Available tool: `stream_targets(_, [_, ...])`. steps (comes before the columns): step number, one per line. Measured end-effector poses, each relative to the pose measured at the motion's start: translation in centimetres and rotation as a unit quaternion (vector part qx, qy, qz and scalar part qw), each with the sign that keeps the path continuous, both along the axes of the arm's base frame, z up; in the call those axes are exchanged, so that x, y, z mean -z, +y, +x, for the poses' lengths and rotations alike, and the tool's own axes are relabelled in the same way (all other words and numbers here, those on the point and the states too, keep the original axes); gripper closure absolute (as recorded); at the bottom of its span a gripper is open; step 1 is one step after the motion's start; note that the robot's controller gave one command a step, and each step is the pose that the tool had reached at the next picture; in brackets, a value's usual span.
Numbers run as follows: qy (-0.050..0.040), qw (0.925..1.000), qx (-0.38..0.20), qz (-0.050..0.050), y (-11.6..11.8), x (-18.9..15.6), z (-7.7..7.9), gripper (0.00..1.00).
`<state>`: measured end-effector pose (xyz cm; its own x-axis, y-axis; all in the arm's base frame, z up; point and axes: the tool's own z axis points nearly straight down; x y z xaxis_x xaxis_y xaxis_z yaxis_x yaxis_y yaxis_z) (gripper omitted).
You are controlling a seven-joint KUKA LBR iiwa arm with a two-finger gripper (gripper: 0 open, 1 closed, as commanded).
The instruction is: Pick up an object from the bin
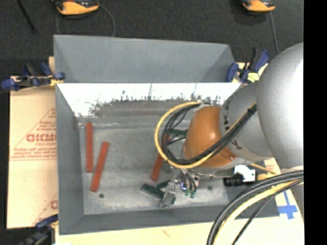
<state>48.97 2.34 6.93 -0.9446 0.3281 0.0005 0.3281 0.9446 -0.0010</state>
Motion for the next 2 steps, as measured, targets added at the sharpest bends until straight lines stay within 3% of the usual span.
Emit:
stream_targets(1, [-0.0015,1.0,-0.003,0.0,0.1,-0.1,0.1,1.0])
stream_targets(2, [-0.0058,0.9997,-0.025,0.0,0.1,-13.7,0.5,1.0])
